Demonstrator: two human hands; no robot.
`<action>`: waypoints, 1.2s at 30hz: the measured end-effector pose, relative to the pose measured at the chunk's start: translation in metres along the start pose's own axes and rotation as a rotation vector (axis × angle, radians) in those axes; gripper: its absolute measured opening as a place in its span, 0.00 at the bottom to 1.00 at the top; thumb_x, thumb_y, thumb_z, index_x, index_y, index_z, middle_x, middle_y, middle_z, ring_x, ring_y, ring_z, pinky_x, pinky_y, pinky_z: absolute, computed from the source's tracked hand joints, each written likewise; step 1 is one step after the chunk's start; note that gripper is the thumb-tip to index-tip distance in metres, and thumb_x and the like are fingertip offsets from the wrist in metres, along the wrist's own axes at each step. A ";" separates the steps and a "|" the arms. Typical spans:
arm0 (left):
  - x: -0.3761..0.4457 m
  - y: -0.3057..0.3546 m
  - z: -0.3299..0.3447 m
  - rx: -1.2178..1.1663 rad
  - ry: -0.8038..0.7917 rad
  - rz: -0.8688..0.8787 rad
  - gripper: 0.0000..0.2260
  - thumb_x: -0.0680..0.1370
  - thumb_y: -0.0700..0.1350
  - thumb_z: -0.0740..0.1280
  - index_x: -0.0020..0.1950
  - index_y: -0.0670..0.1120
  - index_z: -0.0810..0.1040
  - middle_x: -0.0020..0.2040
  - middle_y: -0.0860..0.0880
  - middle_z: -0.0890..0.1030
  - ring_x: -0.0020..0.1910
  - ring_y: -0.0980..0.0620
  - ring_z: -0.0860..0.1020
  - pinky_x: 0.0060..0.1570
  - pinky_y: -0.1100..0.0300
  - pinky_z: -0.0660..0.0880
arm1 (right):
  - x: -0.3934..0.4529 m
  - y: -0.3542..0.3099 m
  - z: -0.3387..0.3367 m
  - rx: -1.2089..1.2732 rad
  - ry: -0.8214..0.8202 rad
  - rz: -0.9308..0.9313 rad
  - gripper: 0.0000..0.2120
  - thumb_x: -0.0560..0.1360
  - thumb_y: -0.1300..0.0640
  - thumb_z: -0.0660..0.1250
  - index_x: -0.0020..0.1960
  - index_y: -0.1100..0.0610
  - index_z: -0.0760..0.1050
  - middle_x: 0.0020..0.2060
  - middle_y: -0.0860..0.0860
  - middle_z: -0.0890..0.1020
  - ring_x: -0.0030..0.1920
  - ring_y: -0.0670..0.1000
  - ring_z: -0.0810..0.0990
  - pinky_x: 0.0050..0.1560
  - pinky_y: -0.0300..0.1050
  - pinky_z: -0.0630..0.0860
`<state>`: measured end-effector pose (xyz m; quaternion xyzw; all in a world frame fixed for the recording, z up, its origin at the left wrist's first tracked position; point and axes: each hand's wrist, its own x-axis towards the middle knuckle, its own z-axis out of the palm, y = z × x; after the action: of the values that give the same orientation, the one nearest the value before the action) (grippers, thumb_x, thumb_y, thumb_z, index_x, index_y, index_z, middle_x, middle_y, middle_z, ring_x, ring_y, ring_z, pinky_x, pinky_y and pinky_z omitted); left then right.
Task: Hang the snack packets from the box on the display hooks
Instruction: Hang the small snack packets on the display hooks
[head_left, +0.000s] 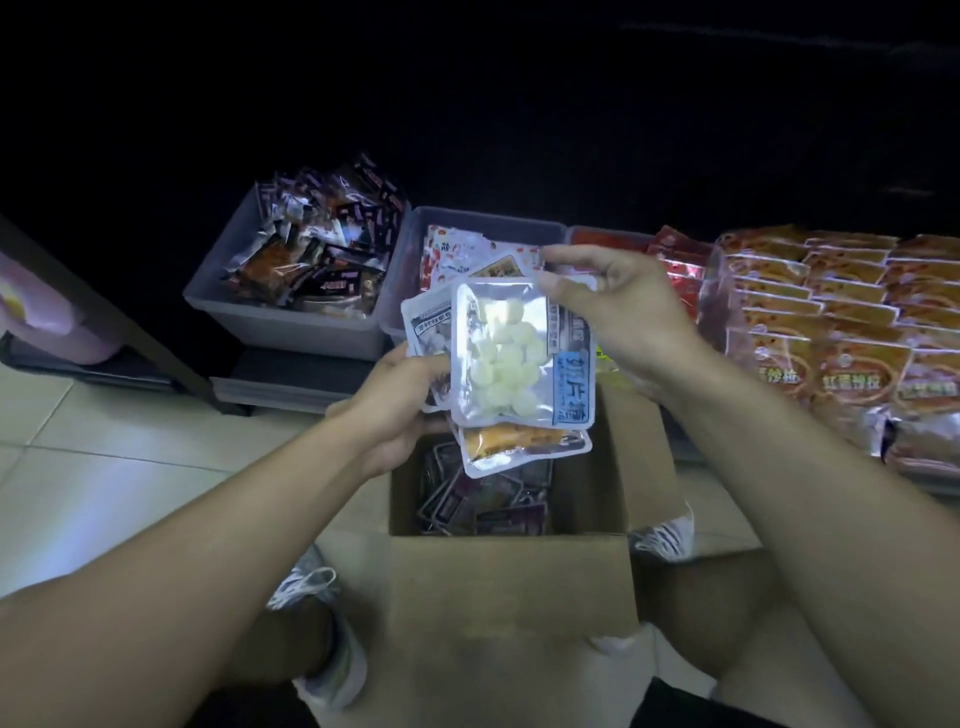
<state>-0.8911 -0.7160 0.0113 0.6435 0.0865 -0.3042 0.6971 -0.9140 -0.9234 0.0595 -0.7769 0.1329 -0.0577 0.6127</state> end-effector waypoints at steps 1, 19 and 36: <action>0.000 0.001 0.000 -0.021 0.004 -0.008 0.11 0.82 0.36 0.67 0.59 0.47 0.84 0.52 0.46 0.89 0.44 0.48 0.87 0.38 0.53 0.84 | 0.000 0.001 -0.001 0.007 -0.002 -0.002 0.15 0.78 0.58 0.75 0.64 0.55 0.83 0.49 0.49 0.89 0.46 0.49 0.89 0.49 0.45 0.86; -0.010 0.013 0.018 -0.074 -0.014 0.010 0.08 0.84 0.38 0.66 0.58 0.47 0.82 0.45 0.50 0.90 0.40 0.53 0.87 0.33 0.56 0.83 | 0.003 0.024 0.008 0.324 -0.073 0.531 0.23 0.76 0.47 0.76 0.63 0.61 0.82 0.54 0.61 0.87 0.54 0.66 0.86 0.59 0.64 0.83; 0.001 0.023 0.014 -0.126 -0.038 0.255 0.22 0.78 0.37 0.75 0.71 0.48 0.78 0.61 0.46 0.87 0.60 0.43 0.86 0.61 0.45 0.82 | -0.001 0.002 0.014 0.327 -0.066 0.236 0.15 0.74 0.46 0.74 0.55 0.54 0.85 0.50 0.55 0.89 0.50 0.58 0.89 0.52 0.54 0.85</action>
<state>-0.8820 -0.7295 0.0325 0.5983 0.0097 -0.2196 0.7705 -0.9120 -0.9107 0.0545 -0.6474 0.1919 0.0192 0.7373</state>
